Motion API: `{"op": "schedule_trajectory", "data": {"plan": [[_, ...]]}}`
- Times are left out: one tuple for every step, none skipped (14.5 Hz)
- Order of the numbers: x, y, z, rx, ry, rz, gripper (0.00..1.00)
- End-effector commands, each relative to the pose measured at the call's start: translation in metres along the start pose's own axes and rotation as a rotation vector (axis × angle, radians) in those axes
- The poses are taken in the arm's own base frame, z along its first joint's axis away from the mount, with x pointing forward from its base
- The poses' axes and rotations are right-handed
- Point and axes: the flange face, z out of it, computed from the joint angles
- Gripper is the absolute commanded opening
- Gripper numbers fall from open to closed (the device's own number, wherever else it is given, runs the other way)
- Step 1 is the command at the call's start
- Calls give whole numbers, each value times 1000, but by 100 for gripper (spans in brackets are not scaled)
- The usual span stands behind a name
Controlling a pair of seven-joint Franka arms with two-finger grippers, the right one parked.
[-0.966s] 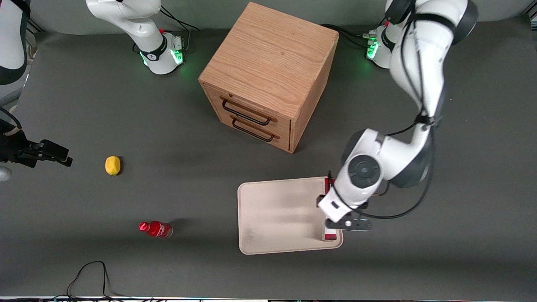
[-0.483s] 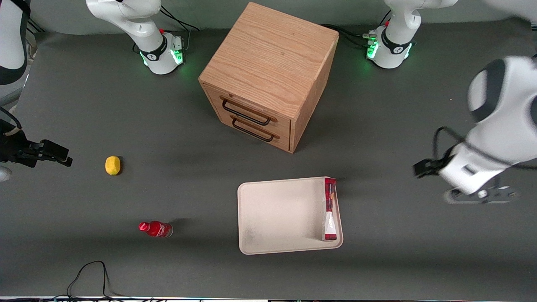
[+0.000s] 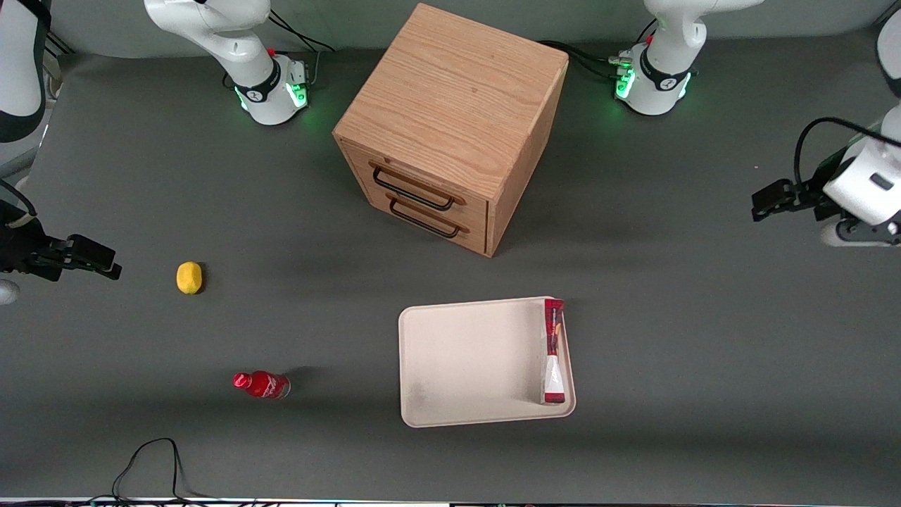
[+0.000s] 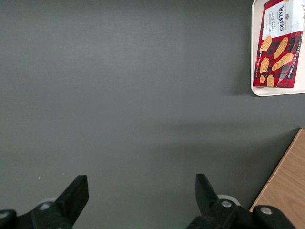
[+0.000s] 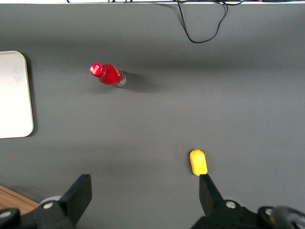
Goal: Place red cookie box on tray
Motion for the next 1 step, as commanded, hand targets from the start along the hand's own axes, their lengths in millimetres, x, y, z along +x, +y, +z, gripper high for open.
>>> {"op": "schedule_trajectory", "data": {"plan": [[-13, 0, -7, -12, 28, 16, 100]]}}
